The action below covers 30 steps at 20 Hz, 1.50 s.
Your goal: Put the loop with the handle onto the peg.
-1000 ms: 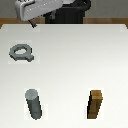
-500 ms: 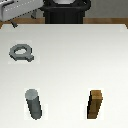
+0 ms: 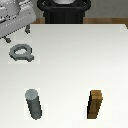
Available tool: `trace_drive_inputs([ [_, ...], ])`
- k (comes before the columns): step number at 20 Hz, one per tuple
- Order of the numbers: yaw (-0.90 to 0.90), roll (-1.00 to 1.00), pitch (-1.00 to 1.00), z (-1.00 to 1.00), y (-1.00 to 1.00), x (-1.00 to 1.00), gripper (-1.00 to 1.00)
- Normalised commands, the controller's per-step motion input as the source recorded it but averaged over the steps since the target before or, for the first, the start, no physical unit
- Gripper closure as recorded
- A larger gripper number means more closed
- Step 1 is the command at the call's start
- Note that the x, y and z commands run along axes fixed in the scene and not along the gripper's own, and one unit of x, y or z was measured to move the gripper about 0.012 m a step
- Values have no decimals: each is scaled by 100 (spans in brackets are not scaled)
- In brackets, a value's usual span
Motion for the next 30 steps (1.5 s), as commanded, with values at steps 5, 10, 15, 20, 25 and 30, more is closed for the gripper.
trace_drive_inputs([
  [5, 0, 0, 0, 0, 0, -40, -100],
  [10, 0, 0, 0, -80, 0, 0, -100],
  [15, 0, 0, 0, -40, 0, 0, -100],
  [20, 0, 0, 0, 0, 0, 40, -100],
  [25, 0, 0, 0, 0, 20, 0, -100],
  [30, 0, 0, 0, -20, 20, 0, -100],
])
